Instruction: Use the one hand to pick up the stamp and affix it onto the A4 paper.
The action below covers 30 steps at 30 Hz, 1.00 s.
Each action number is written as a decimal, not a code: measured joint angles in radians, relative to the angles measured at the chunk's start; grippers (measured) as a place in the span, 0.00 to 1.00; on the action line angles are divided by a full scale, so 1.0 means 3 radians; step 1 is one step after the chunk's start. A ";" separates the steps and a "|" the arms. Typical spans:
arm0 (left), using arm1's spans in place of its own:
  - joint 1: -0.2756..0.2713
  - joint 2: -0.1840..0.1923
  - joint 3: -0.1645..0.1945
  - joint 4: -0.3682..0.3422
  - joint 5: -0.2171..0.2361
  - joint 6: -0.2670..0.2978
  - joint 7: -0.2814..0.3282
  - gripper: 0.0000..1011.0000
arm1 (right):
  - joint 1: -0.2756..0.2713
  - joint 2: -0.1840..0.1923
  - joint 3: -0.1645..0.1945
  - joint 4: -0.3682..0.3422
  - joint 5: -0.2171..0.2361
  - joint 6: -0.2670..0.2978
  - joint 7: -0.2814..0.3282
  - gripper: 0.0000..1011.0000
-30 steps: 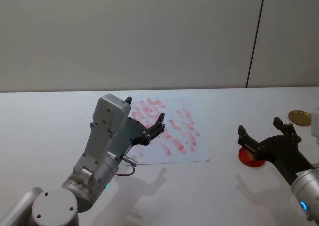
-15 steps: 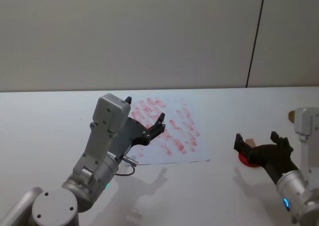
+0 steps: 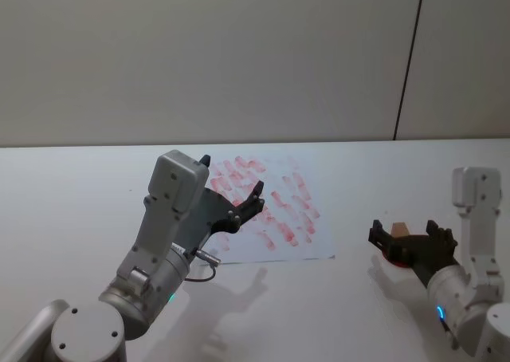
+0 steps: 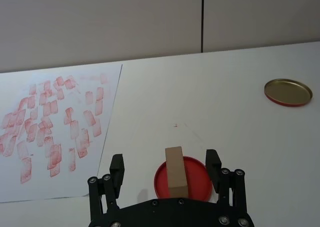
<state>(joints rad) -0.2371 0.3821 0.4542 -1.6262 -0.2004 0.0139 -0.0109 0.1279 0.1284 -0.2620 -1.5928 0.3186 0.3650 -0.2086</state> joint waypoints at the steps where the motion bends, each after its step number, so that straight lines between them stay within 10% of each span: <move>1: 0.0000 0.0000 0.0000 0.0000 0.0000 0.0000 0.0000 0.98 | 0.0000 0.0000 0.0000 0.0000 0.0000 0.0000 0.0000 0.99; 9: 0.0000 0.0000 0.0000 0.0000 0.0000 0.0000 0.0000 0.98 | 0.0098 -0.0070 0.0008 0.0134 0.0004 0.0121 -0.0028 0.97; 30: 0.0000 0.0000 0.0000 0.0000 0.0000 0.0000 0.0000 0.98 | 0.0191 -0.0182 0.0016 0.0201 -0.0104 0.0422 -0.0255 0.34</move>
<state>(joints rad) -0.2371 0.3821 0.4542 -1.6262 -0.2004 0.0139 -0.0109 0.1851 0.0737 -0.2572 -1.5326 0.2875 0.4915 -0.2851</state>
